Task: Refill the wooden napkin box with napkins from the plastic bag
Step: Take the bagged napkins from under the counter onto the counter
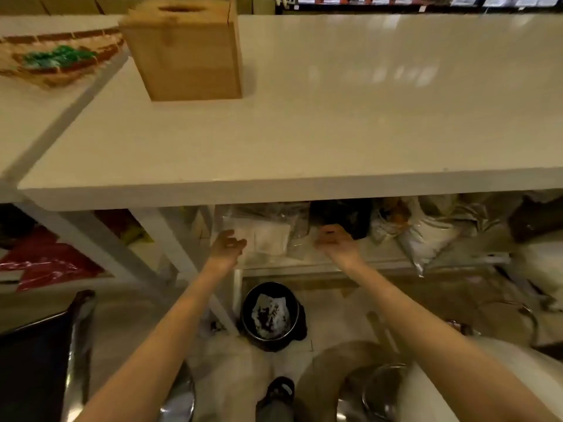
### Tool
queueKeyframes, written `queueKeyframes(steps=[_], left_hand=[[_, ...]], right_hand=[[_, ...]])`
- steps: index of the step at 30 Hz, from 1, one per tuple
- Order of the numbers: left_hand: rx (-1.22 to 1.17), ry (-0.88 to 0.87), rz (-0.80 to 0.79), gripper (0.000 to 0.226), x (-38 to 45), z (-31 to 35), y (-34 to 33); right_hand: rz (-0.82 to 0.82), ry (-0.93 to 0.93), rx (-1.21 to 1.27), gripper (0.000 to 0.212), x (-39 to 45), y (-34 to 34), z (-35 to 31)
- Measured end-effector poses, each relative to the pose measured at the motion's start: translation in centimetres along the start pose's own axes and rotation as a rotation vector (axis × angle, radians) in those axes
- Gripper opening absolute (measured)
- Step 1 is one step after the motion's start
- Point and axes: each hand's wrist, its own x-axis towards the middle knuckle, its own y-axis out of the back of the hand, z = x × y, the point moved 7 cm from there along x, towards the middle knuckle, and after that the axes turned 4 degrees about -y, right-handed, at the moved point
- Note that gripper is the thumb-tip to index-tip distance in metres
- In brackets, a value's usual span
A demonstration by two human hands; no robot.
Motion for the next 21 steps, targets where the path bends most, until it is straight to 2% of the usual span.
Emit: queueKeyframes(steps=[2, 6, 9, 11, 13, 17, 19, 21], left_hand=[[-0.053, -0.027, 0.039, 0.044, 2.3, -0.6, -0.3], [0.141, -0.130, 0.148, 0.053, 7.7, -2.3, 0.1], [0.136, -0.170, 0.245, 0.061, 12.4, -4.5, 1.2], [0.113, -0.182, 0.296, 0.065, 14.8, -5.4, 1.9], [-0.024, -0.193, 0.309, 0.061, 15.7, -5.0, 2.1], [-0.089, -0.145, 0.284, 0.049, 17.9, -4.2, 1.9], [-0.102, -0.112, 0.273, 0.044, 18.9, -4.1, 1.9], [-0.069, -0.094, 0.284, 0.039, 19.4, -4.2, 2.2]], right_hand=[[0.091, -0.011, 0.026, 0.037, 2.3, -0.7, 0.9], [0.078, 0.003, 0.078, 0.048, 6.8, -2.7, 2.2], [0.117, 0.062, 0.111, 0.048, 9.5, -3.4, 2.8], [0.114, 0.057, 0.152, 0.043, 11.4, -3.9, 3.4], [0.094, 0.019, 0.240, 0.028, 12.6, -4.5, 3.9], [0.035, -0.090, 0.452, 0.024, 14.3, -5.5, 4.6], [0.024, -0.092, 0.451, 0.011, 14.8, -5.8, 4.9], [0.045, -0.072, 0.399, 0.011, 15.1, -5.5, 5.1]])
